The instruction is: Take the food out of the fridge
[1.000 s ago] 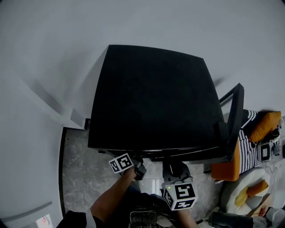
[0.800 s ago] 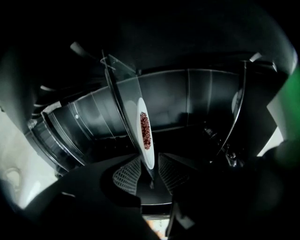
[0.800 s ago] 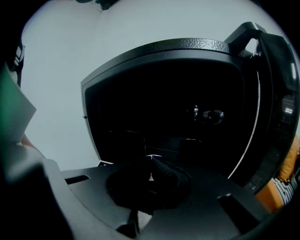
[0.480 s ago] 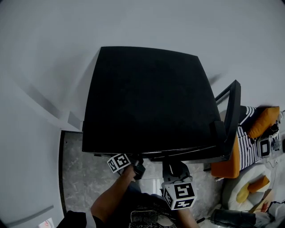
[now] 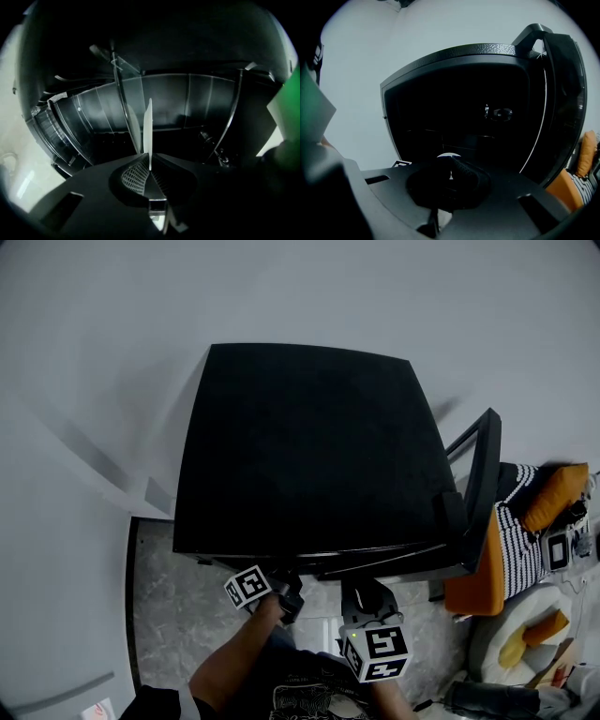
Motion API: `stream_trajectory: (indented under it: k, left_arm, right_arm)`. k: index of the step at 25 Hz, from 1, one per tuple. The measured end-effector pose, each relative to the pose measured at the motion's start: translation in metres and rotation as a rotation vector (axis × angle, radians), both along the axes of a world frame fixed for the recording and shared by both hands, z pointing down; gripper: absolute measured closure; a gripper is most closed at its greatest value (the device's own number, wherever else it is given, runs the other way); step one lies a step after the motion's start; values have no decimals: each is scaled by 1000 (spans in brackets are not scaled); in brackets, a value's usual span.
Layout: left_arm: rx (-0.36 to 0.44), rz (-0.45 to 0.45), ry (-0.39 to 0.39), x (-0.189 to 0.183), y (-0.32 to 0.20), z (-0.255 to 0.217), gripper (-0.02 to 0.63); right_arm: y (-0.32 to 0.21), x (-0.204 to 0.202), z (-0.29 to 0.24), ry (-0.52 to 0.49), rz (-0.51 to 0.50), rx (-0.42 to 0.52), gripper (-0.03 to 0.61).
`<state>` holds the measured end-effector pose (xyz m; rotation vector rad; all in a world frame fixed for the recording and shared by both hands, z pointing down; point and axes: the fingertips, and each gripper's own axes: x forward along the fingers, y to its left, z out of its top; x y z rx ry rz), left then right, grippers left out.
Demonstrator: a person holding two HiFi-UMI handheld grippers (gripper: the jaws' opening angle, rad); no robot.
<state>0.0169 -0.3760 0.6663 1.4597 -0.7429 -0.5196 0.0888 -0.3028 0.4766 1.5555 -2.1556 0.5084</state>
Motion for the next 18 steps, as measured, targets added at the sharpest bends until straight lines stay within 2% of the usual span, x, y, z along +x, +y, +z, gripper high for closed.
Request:
stream_trajectory:
  k: [7,10,13,18]
  left_arm:
    - [29,-7,16,-1,30,-26,591]
    - [84,-19,71,3,41,-48,591]
    - [73,-25,23,0,56,-53,591]
    - [113,-36,16,1,79,-75,591]
  right_arm:
    - [22,-4,-13,-16,-24,11,555]
    - [35,-3,-19,-24,-34,19,555]
    - [49,-2,-24,-31,-42,31,555]
    - [71,3,-30,-52,-43,48,555]
